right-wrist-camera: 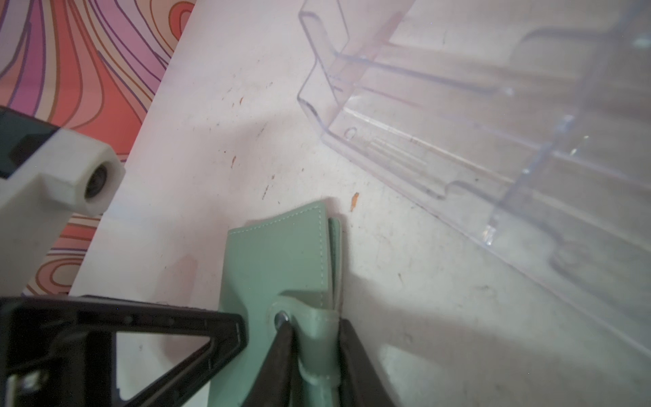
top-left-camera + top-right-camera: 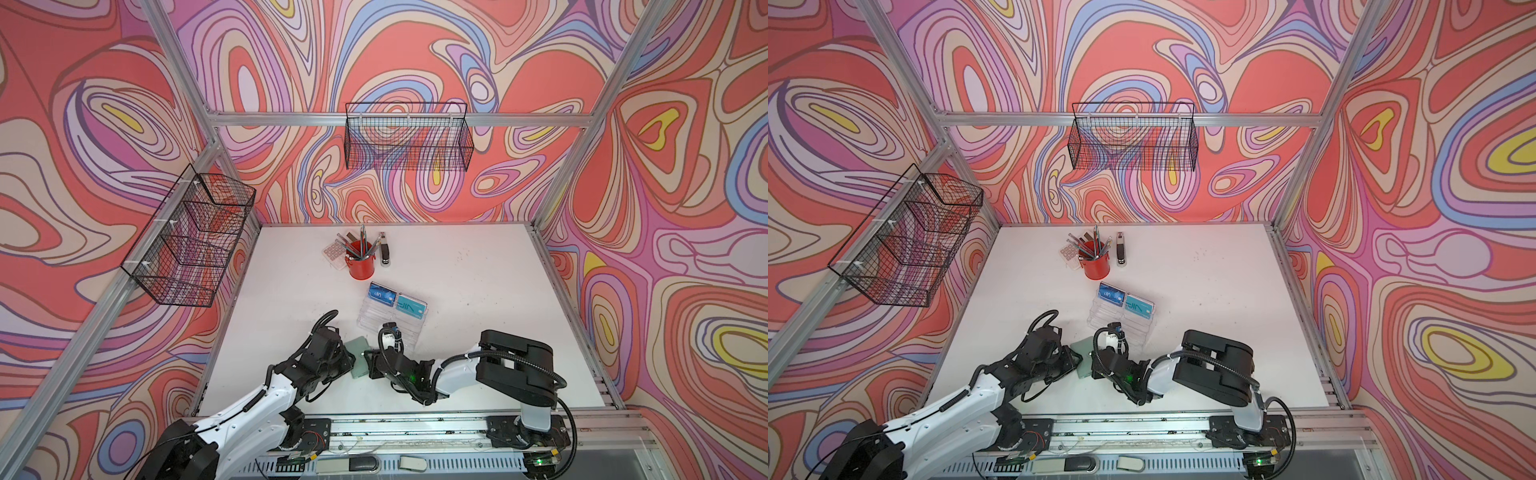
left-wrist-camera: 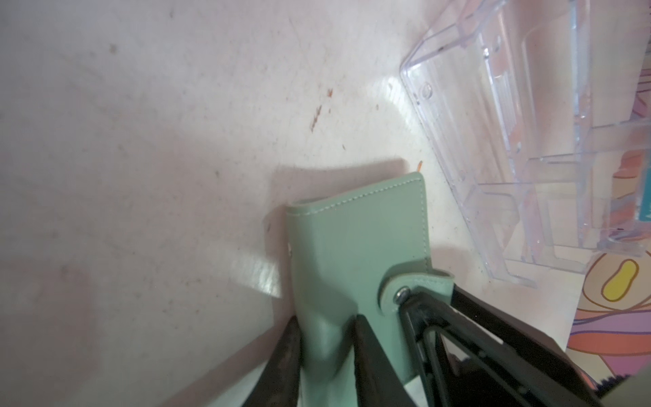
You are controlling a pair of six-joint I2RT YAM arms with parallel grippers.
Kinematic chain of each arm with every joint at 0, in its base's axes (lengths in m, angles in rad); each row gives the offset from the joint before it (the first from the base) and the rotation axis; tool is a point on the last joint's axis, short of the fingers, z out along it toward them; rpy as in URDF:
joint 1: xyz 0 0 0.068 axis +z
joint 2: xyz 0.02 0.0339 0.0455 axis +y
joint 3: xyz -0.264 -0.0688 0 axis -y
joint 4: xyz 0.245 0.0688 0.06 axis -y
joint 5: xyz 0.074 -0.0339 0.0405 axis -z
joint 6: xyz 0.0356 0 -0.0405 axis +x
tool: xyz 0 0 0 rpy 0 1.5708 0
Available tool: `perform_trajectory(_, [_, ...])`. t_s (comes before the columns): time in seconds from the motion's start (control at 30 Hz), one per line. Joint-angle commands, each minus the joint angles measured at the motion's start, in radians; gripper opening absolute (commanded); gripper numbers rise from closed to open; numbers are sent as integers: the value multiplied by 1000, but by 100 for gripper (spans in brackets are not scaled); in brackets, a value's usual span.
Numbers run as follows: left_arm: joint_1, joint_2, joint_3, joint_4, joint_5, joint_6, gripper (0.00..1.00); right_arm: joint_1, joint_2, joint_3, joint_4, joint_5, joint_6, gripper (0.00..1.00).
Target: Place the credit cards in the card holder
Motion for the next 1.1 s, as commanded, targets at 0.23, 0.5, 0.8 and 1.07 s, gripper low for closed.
perform_trajectory(0.23, [-5,-55,146,-232,-155,67,40,-1,-68,0,40,-21,-20,0])
perform_trajectory(0.5, [-2,-274,310,-230,-269,149,55,-45,-288,-70,124,51,-61,0])
perform_trajectory(0.8, [0,-477,354,-83,-160,343,64,-55,-588,-208,266,148,-130,0])
perform_trajectory(1.07, [0,-417,288,253,145,337,55,-56,-628,-317,580,72,-127,0])
